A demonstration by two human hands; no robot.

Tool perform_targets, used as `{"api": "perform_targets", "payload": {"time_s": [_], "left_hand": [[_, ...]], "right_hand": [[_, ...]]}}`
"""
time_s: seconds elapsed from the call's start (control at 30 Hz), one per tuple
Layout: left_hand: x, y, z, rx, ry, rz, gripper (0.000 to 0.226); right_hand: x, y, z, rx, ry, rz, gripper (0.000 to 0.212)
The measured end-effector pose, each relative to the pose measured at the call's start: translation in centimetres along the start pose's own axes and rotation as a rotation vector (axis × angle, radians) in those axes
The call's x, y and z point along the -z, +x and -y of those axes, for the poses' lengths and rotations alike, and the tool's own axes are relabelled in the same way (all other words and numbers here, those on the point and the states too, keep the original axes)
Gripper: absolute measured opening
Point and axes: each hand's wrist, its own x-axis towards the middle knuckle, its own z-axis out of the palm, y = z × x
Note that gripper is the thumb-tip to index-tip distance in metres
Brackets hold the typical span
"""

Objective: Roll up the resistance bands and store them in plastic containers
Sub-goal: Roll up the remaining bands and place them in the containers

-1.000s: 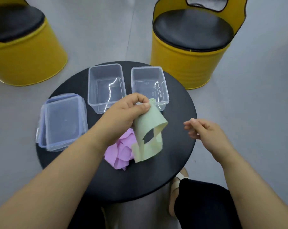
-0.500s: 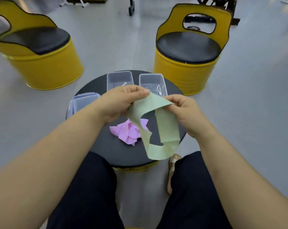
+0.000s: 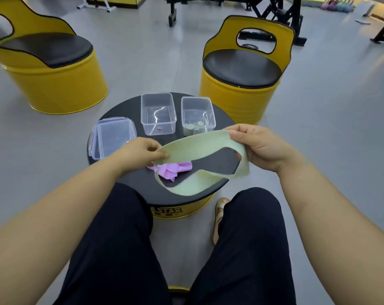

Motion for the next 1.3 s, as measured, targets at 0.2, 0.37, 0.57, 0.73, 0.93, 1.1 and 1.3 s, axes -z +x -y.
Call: {"api": "perform_targets", "payload": {"time_s": [0.2,0.37,0.57,0.73,0.93,1.1,1.3], "left_hand": [[-0.5,0.4,0.9,0.127,-0.045,-0.101,0.011],[-0.4,0.5,-0.5,0.165,-0.777,0.075,0.019],[0.6,0.5,-3.7,0.113,-1.048,0.149,0.027],[0.2,0.0,-7.2,-0.027,-0.887,0.161,0.014],[-1.8,0.3,-9.4,-0.066,-0.631,-0.018,0.021],[-1.9,-0.2,-9.5,-0.129,-0.575,-0.118,0.02],[-1.1,-0.7,-8.9,-0.159,-0.674,-0.116,0.02]], "right_hand": [[0.8,-0.2,-1.6,0.05,0.293,-0.124,0.023],[2.1,-0.3,-1.8,0.06,0.542,-0.213,0.019],[3.0,0.1,-4.2,-0.094,0.572,-0.413,0.022],[3.6,1.0,-6.0,-0.28,-0.053,-0.604,0.008],[-0.6,1.2,-2.2,0.116,-0.129,-0.421,0.015],[-3.4,1.7,0.0,0.298,-0.274,-0.298,0.022],[-4.1,2.0,0.4,0.325,-0.284,-0.35,0.01]]}}
